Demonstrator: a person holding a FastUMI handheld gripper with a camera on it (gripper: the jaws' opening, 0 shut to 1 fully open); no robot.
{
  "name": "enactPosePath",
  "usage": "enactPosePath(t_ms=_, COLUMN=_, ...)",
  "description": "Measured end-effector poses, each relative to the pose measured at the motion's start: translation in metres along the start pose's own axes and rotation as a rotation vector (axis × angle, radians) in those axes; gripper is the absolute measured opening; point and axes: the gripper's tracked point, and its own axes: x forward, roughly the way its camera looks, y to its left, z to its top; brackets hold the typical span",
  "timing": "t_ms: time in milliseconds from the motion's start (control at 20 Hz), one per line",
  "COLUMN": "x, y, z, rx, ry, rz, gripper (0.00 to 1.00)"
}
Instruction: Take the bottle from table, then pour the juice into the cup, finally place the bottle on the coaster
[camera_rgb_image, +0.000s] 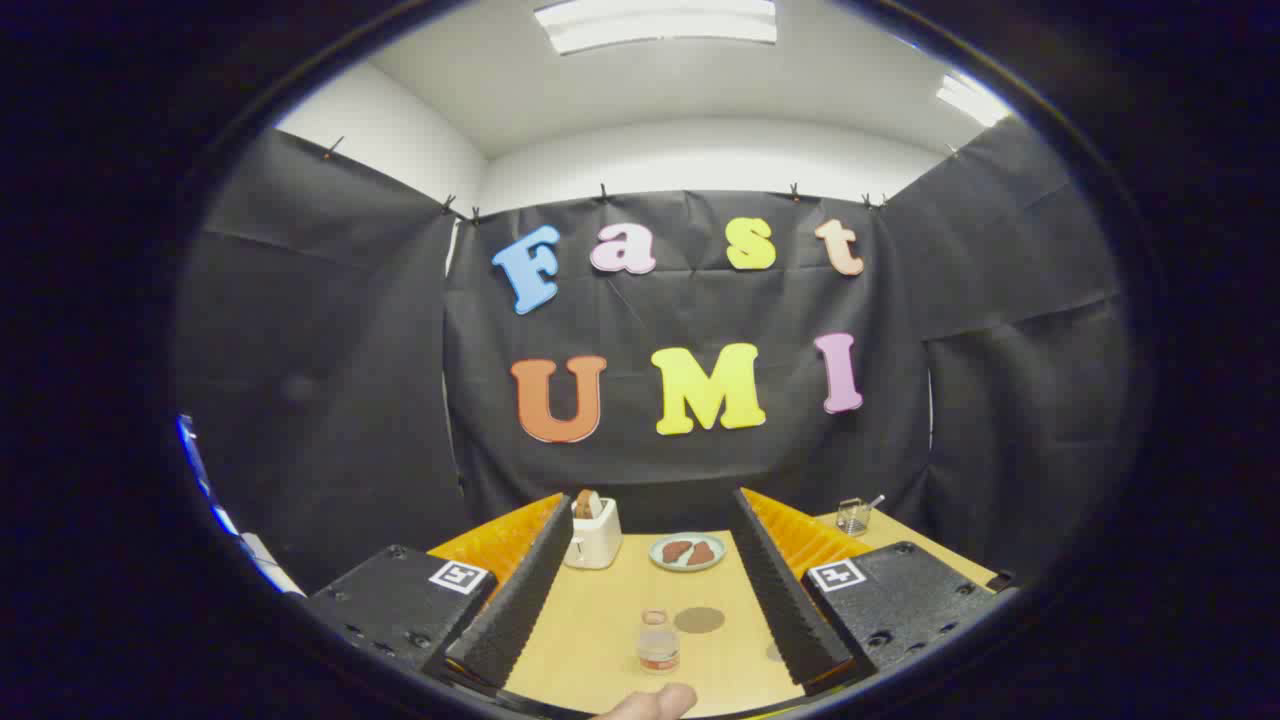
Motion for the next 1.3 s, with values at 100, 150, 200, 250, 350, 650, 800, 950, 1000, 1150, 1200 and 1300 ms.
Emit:
enactPosePath(t_ms=100, x=-0.008, y=0.007, z=0.01, rx=-0.003, ry=0.0, rz=0.0, gripper=1.0)
enactPosePath(t_ms=150, x=-0.008, y=0.007, z=0.015, rx=-0.004, ry=0.002, rz=-0.006, gripper=1.0)
enactPosePath(t_ms=200, x=-0.006, y=0.009, z=0.017, rx=-0.003, ry=0.006, rz=-0.002, gripper=1.0)
enactPosePath(t_ms=250, x=-0.004, y=0.014, z=0.015, rx=-0.006, ry=0.016, rz=0.011, gripper=1.0)
enactPosePath(t_ms=350, x=-0.002, y=0.011, z=0.007, rx=-0.028, ry=0.051, rz=-0.004, gripper=1.0)
enactPosePath(t_ms=650, x=0.007, y=0.016, z=-0.014, rx=-0.019, ry=0.087, rz=0.011, gripper=1.0)
enactPosePath(t_ms=800, x=0.012, y=0.023, z=-0.022, rx=-0.018, ry=0.093, rz=0.02, gripper=1.0)
enactPosePath(t_ms=950, x=0.01, y=0.026, z=-0.026, rx=-0.032, ry=0.099, rz=0.011, gripper=1.0)
enactPosePath(t_ms=1000, x=0.01, y=0.029, z=-0.027, rx=-0.044, ry=0.103, rz=0.01, gripper=1.0)
enactPosePath(t_ms=1150, x=0.011, y=0.033, z=-0.035, rx=-0.057, ry=0.099, rz=0.002, gripper=1.0)
enactPosePath(t_ms=1200, x=0.012, y=0.034, z=-0.04, rx=-0.054, ry=0.102, rz=0.002, gripper=1.0)
enactPosePath(t_ms=1300, x=0.017, y=0.037, z=-0.055, rx=-0.051, ry=0.119, rz=0.0, gripper=1.0)
